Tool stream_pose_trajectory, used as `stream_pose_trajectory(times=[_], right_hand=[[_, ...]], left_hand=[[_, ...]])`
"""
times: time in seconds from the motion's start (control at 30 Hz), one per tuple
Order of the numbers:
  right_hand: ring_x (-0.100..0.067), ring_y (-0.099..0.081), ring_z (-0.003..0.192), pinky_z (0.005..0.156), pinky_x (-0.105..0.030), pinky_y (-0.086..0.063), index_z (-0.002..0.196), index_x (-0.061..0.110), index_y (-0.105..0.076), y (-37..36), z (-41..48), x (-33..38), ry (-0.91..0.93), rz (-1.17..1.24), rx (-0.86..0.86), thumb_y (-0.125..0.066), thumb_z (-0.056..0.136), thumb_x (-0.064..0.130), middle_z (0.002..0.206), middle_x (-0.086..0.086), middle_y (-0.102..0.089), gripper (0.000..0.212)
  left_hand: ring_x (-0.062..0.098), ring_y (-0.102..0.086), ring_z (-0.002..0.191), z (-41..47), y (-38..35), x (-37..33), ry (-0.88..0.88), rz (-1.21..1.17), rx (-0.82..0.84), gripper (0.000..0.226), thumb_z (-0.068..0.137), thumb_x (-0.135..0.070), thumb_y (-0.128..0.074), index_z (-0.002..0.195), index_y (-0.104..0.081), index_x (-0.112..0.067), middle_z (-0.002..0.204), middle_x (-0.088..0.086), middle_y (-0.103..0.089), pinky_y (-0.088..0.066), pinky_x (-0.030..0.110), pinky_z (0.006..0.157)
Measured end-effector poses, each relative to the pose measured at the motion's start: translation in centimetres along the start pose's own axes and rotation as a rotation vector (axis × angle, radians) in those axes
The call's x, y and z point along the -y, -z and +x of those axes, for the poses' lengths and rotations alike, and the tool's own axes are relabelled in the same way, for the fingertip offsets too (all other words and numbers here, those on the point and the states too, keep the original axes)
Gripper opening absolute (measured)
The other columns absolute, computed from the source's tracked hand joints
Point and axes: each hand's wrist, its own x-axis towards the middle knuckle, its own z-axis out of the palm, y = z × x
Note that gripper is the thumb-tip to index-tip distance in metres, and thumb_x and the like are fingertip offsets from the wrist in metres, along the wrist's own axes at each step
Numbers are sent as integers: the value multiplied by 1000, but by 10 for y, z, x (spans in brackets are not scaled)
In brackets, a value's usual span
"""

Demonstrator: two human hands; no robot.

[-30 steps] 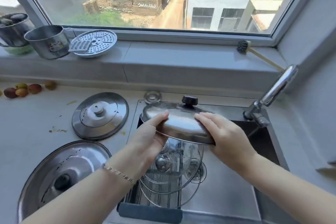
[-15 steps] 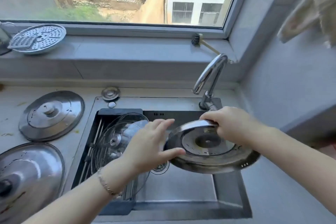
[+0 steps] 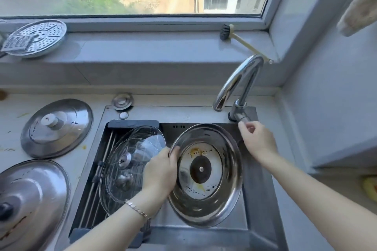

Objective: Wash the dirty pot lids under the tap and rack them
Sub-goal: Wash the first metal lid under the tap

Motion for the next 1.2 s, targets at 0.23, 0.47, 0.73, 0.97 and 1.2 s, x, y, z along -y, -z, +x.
stream_pose_trajectory(times=[0.23,0.47,0.73,0.97,1.2], right_hand=[[-21,-59,49,50,-28,-48,73,7,-51,-38,38,-1,-448,345,179,-44,90,49,63,-10,-59,46],[-26,-55,72,69,-32,-42,119,2,-51,-48,56,-7,-436,167,146,-28,93,27,84,-15,-59,43],[-32,-54,93,77,-32,-37,116,-4,-55,-48,55,-17,-382,52,161,-26,94,25,117,-25,-59,47],[-36,-52,107,81,-33,-36,119,-6,-51,-43,52,-21,-359,3,155,-26,96,20,123,-25,-54,43],[-36,-56,105,87,-37,-46,124,-1,-42,-52,28,-2,-398,184,136,-32,92,46,129,-25,-49,58]], left_hand=[[22,-49,71,21,3,-5,258,-78,58,43,98,-43,-31,68,-43,-15,74,4,-54,-33,33,61],[15,-36,54,22,7,-14,277,-169,29,46,97,-40,-37,58,-32,-16,57,-1,-39,-25,32,51],[19,-37,54,23,2,-17,254,-182,33,48,96,-41,-37,57,-30,-15,55,0,-37,-28,33,54],[26,-50,63,26,-4,-18,282,-202,48,47,94,-46,-38,60,-34,-14,59,4,-45,-51,47,73],[21,-41,56,23,-1,-19,258,-202,27,47,96,-44,-36,59,-32,-15,56,0,-40,-38,37,60]])
